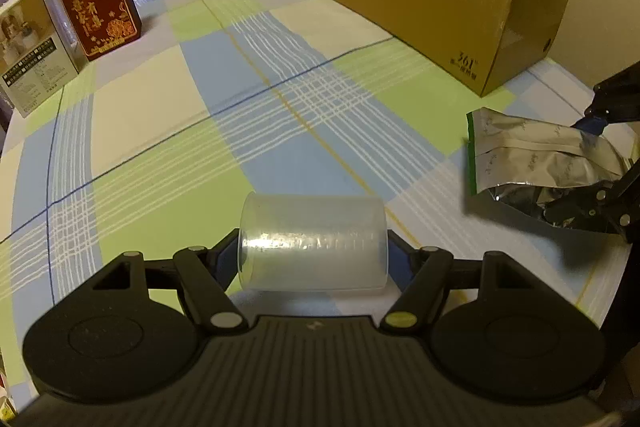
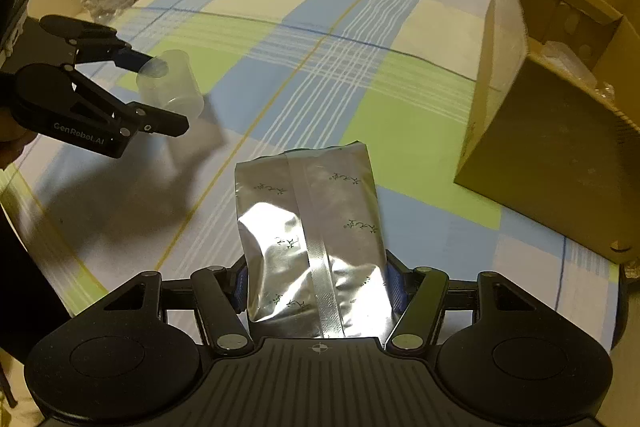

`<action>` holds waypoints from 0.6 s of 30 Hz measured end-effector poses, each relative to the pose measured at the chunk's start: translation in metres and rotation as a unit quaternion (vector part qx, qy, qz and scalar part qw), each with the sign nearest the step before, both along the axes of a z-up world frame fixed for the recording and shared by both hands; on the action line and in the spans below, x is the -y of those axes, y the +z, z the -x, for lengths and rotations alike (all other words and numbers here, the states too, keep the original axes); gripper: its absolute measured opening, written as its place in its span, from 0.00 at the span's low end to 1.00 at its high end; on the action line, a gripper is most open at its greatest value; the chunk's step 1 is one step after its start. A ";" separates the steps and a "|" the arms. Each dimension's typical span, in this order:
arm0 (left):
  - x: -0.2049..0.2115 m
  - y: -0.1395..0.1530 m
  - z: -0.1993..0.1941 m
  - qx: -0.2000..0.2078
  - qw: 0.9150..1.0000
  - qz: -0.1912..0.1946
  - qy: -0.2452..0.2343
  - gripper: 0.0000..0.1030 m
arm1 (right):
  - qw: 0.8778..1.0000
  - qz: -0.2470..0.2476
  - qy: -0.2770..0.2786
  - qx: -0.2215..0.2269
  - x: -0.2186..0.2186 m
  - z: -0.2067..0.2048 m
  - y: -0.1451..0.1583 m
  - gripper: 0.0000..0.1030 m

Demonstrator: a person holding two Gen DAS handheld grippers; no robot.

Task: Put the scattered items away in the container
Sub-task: 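Carry the foil bag and clear cylinder over the cardboard box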

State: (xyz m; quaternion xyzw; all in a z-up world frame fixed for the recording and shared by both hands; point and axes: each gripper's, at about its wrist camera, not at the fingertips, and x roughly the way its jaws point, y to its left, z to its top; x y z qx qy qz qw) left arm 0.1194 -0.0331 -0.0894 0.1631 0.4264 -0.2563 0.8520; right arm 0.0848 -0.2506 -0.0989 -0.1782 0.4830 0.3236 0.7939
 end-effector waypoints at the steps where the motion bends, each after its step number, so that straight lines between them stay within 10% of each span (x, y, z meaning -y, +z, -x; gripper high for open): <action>1: 0.001 0.002 0.002 0.003 1.000 0.000 0.001 0.67 | 1.000 -0.001 -0.001 0.002 0.001 0.001 0.002 0.62; 18: 0.007 0.046 0.050 0.025 0.999 0.007 0.043 0.67 | 0.998 -0.042 -0.031 0.031 0.017 0.021 0.040 0.62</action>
